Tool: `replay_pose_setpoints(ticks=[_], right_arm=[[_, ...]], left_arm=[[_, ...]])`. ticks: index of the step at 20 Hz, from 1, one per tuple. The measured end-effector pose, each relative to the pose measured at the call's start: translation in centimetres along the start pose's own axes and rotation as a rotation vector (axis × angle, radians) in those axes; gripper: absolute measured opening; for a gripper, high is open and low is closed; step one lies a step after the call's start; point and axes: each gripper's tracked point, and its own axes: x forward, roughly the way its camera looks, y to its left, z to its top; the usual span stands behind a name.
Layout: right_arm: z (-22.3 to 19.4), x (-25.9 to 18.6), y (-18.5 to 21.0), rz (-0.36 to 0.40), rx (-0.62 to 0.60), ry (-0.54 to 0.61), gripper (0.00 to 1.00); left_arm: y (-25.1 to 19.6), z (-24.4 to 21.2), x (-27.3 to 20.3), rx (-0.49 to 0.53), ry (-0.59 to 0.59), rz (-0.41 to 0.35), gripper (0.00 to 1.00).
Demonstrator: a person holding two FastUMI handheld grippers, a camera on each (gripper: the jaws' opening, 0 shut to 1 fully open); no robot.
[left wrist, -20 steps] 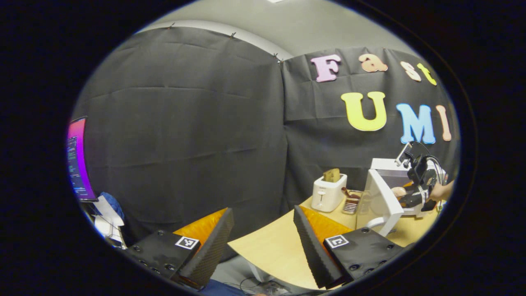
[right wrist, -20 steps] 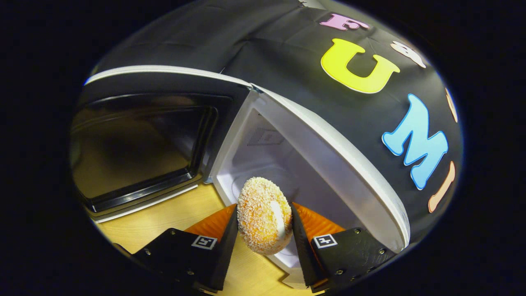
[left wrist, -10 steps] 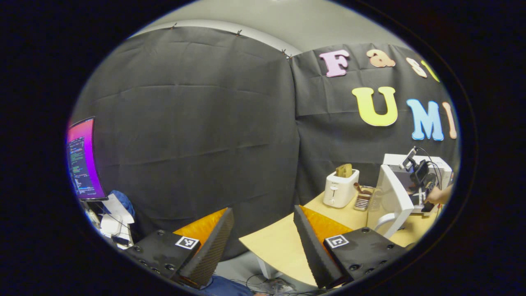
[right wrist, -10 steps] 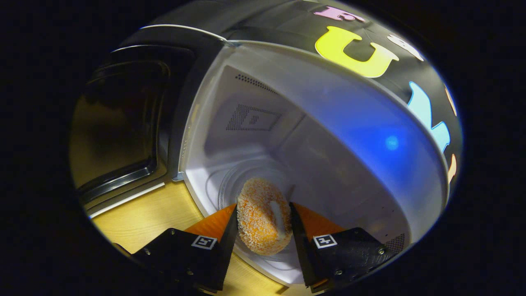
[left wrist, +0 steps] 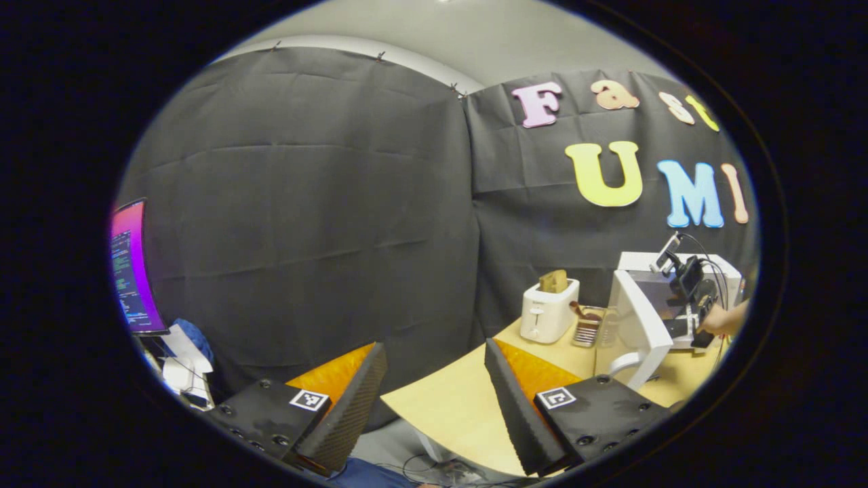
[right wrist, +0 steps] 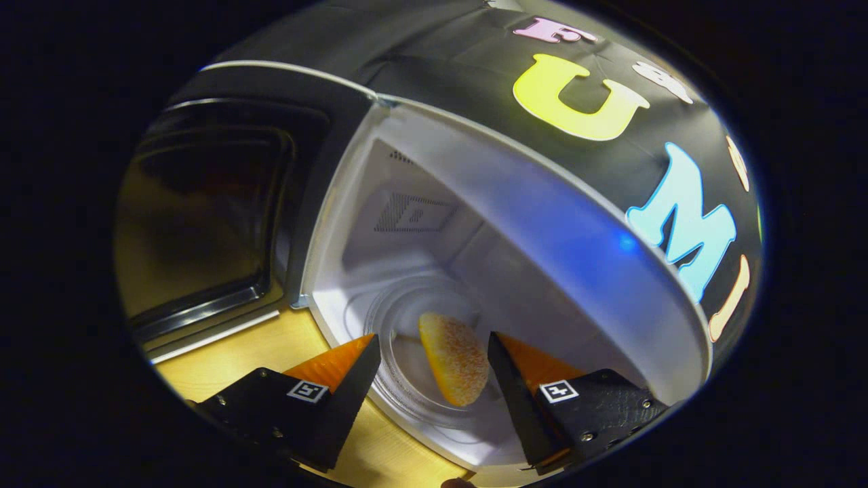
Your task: Open the microwave oven with the left hand, put the food in, and close the microwave oven.
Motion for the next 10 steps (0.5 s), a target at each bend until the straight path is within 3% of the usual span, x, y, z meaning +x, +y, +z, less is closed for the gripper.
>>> replay_pose_setpoints(ticks=[5, 10], right_arm=[[1.8, -6.7, 1.1, 0.021, 0.077, -0.075, 0.98], [4.3, -14.1, -0.6, -0.012, 0.175, -0.181, 0.99]], left_arm=[[-3.5, -0.5, 1.3, -0.004, -0.009, -0.123, 0.94], [-7.6, -2.3, 3.4, 0.017, 0.003, -0.256, 0.96]])
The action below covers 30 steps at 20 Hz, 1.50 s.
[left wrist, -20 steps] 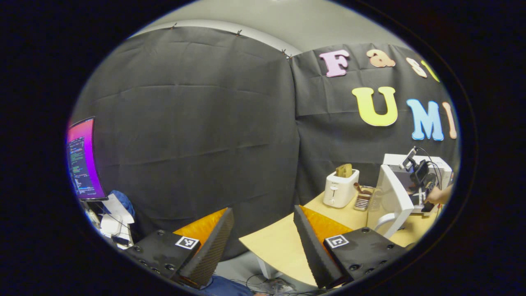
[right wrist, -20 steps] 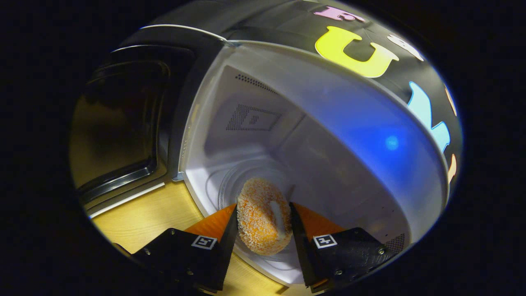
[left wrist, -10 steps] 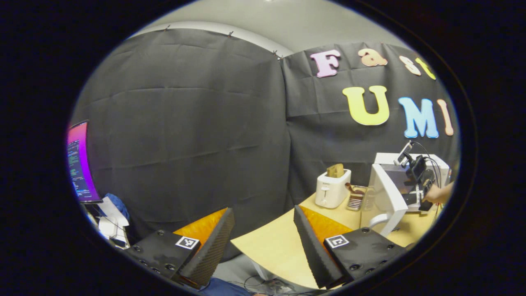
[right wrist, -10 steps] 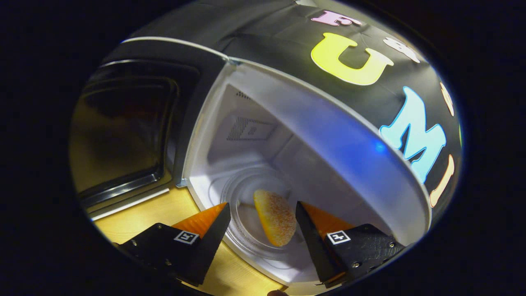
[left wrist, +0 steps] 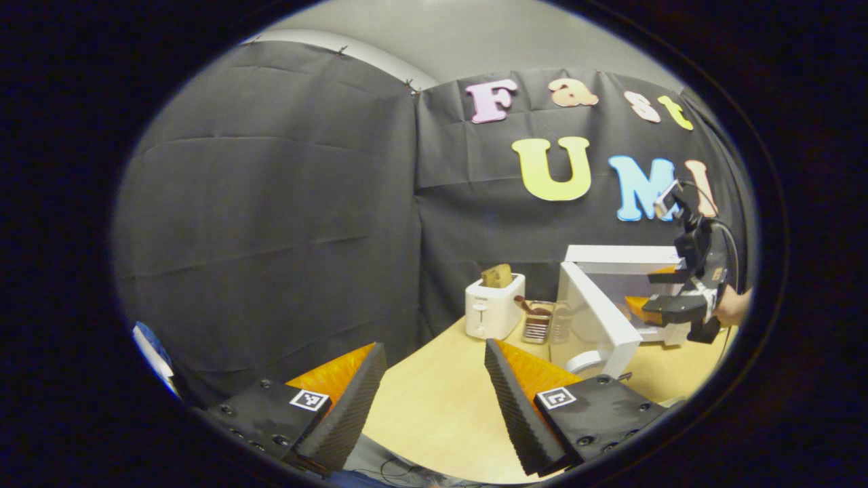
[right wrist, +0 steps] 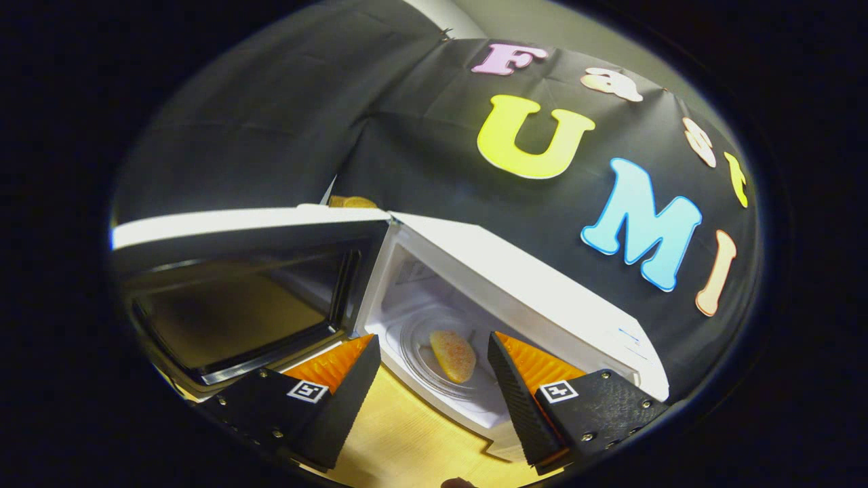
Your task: Open the microwave oven with the left hand, put the food in, and close the microwave oven.
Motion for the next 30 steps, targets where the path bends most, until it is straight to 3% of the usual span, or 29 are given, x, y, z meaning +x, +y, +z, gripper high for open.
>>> replay_pose_setpoints(ticks=[7, 11, 12, 14, 15, 16, 18, 20, 23, 30], right_arm=[[5.0, -10.4, -6.9, -0.182, 0.14, -0.136, 0.97], [5.8, -14.8, -10.5, -0.256, 0.128, -0.167, 0.97], [5.8, -15.6, -11.0, -0.269, 0.146, -0.174, 0.97], [5.6, -16.7, -11.5, -0.279, 0.191, -0.175, 0.97], [5.4, -17.5, -12.0, -0.292, 0.206, -0.181, 0.98], [5.2, -18.1, -12.4, -0.301, 0.221, -0.185, 0.97], [4.6, -19.2, -12.3, -0.296, 0.241, -0.188, 0.97], [3.7, -19.8, -12.5, -0.297, 0.241, -0.177, 0.97], [1.9, -20.6, -12.5, -0.275, 0.231, -0.138, 0.97], [-0.2, -23.2, -15.1, -0.319, 0.239, -0.118, 0.97]], left_arm=[[-4.9, -4.7, 4.4, -0.015, 0.079, -0.138, 0.96], [-7.3, -7.1, 5.8, -0.022, 0.146, -0.212, 0.78], [-7.7, -7.4, 5.9, -0.019, 0.158, -0.224, 0.7], [-7.5, -8.1, 6.0, 0.005, 0.179, -0.189, 0.3], [-8.3, -8.2, 5.2, -0.003, 0.193, -0.209, 0.1], [-9.4, -8.8, 5.3, -0.014, 0.212, -0.226, 0.14], [-11.4, -8.9, 4.6, -0.027, 0.219, -0.26, 0.12], [-12.2, -9.4, 5.0, 0.001, 0.227, -0.246, 0.08], [-15.0, -8.9, 3.8, -0.035, 0.236, -0.318, 0.07], [-21.1, -7.2, 3.9, 0.011, 0.192, -0.399, 0.08]])
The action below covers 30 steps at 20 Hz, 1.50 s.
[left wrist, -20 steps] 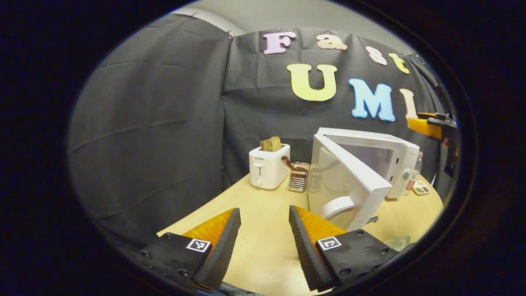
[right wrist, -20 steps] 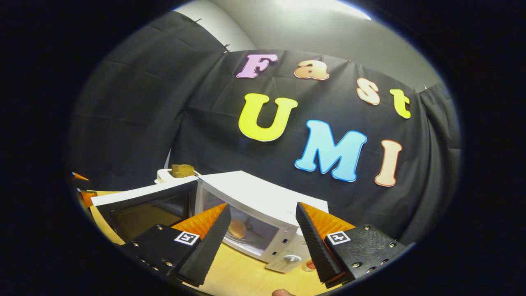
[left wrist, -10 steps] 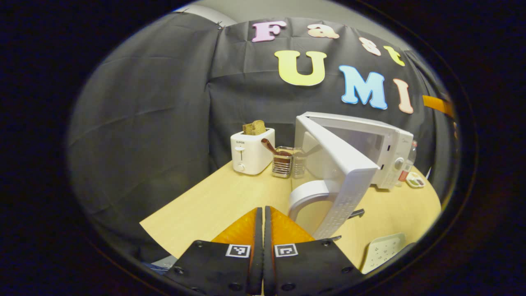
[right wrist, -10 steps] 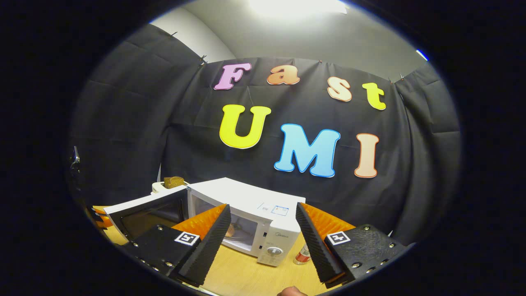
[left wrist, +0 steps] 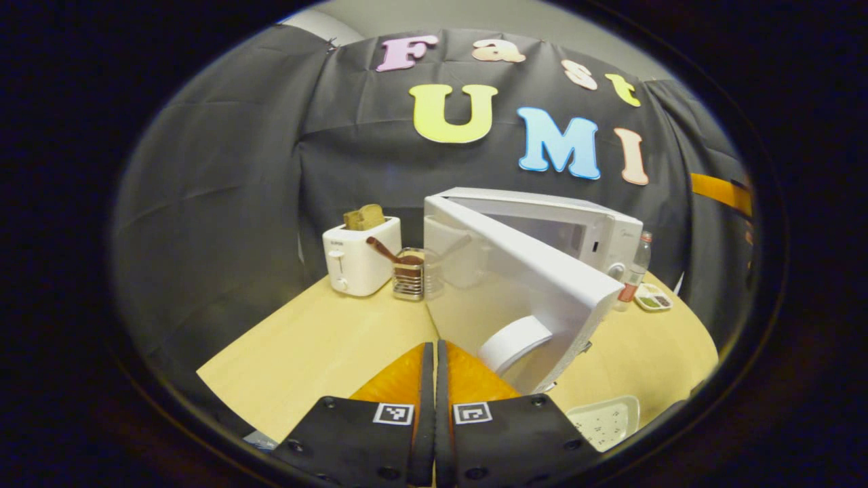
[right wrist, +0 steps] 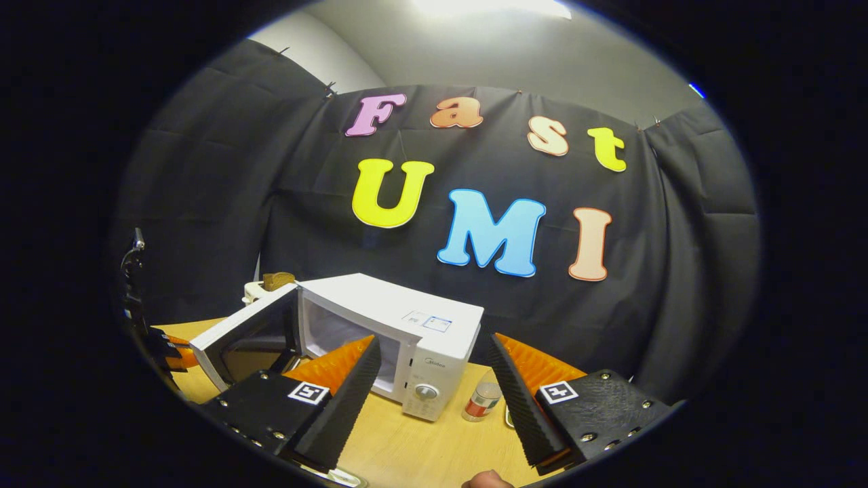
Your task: Open the microwave oven with the left hand, put the food in, and close the microwave oven.
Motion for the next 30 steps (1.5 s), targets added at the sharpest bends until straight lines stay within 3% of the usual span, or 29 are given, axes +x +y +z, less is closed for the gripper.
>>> replay_pose_setpoints(ticks=[14, 30], right_arm=[[-1.8, -3.5, -6.7, -0.131, 0.05, 0.024, 0.97], [-5.7, -6.7, -13.1, -0.26, 0.067, 0.059, 0.97]], left_arm=[[-11.3, 3.2, 6.3, 0.096, -0.004, -0.199, 0.08], [-21.7, 7.3, 13.3, 0.163, -0.043, -0.316, 0.07]])
